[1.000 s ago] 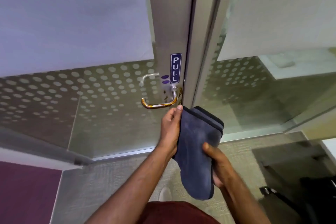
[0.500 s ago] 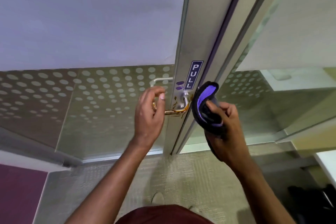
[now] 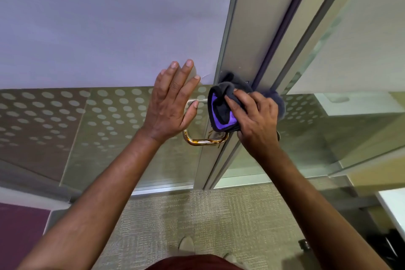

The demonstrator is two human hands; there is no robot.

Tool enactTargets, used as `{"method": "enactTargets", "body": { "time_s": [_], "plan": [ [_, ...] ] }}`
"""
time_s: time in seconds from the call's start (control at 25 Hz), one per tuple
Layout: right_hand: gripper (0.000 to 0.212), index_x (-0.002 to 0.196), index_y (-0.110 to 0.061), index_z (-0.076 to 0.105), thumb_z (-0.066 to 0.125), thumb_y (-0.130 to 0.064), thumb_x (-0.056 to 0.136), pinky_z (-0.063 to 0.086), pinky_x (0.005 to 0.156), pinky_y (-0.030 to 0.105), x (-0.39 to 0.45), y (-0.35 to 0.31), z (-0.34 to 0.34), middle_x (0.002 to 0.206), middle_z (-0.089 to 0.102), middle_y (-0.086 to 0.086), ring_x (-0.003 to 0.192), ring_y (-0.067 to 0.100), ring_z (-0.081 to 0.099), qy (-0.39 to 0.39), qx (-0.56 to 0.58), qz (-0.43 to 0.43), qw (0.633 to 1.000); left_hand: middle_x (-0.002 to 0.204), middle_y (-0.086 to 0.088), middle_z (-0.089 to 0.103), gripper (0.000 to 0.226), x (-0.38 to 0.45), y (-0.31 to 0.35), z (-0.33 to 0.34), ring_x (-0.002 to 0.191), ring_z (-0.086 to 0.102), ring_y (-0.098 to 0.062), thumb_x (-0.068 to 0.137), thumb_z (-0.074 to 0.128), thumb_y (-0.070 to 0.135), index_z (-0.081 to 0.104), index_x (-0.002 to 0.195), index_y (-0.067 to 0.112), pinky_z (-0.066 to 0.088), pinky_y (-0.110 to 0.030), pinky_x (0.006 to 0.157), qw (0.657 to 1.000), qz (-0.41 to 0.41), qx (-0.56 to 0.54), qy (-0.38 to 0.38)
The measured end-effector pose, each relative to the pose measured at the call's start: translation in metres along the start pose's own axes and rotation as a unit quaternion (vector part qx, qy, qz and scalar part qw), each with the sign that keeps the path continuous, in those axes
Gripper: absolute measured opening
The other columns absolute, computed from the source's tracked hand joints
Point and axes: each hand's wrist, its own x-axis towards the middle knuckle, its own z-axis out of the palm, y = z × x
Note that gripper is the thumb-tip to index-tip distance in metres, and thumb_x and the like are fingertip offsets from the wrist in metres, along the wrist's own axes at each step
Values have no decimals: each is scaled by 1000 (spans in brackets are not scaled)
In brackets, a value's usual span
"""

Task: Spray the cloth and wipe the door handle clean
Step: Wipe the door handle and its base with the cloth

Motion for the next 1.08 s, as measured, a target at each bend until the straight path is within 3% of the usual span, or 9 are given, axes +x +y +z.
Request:
{"method": "enactTargets", "body": {
  "time_s": [0.12, 0.24, 0.48, 0.8, 0.96, 1.08],
  "plan": [
    [48, 138, -26, 63, 59, -11, 92, 38, 99, 48, -5, 1, 13, 143, 61, -1, 121, 31, 56, 4, 8, 1, 1000, 176, -11, 17, 54, 0, -7, 8, 166, -8, -21, 112, 44, 38, 39, 158, 11, 5, -43, 134, 998, 14, 58, 16],
    [42, 136, -31, 61, 58, -20, 97, 36, 100, 48, -14, 0, 23, 142, 61, -6, 122, 30, 55, -47, 4, -30, 998, 180, -1, -4, 55, 0, -9, 14, 166, -9, -22, 112, 42, 40, 38, 160, 13, 2, -42, 135, 995, 29, 93, 35],
    [34, 128, -35, 66, 61, -22, 97, 34, 103, 49, -18, -2, 26, 137, 63, -11, 123, 28, 57, -136, 11, -68, 988, 180, -1, -6, 56, 0, -10, 20, 166, -9, -22, 112, 39, 42, 37, 160, 14, 1, -41, 135, 992, 27, 111, 58],
    [37, 127, -35, 65, 57, -23, 93, 34, 96, 47, 2, -4, 16, 133, 64, -11, 124, 24, 49, -31, -3, 33, 999, 180, -1, -1, 58, -2, -11, 23, 166, -5, -23, 110, 43, 42, 38, 161, 16, 2, -41, 135, 992, 27, 102, 72],
    [36, 127, -37, 65, 64, -26, 92, 31, 98, 46, -10, -23, 29, 124, 66, -14, 121, 22, 49, -108, -2, 21, 994, 180, 0, 0, 58, -3, -10, 24, 166, -4, -23, 109, 42, 43, 37, 161, 16, 3, -41, 135, 992, 23, 102, 76],
    [31, 121, -37, 69, 55, -26, 96, 31, 97, 43, -11, -37, 31, 117, 66, -14, 113, 21, 54, -144, 17, 41, 989, 180, 0, -1, 58, -3, -9, 24, 166, -5, -22, 109, 43, 42, 39, 160, 16, 3, -41, 135, 991, 26, 104, 77]
  ]
}}
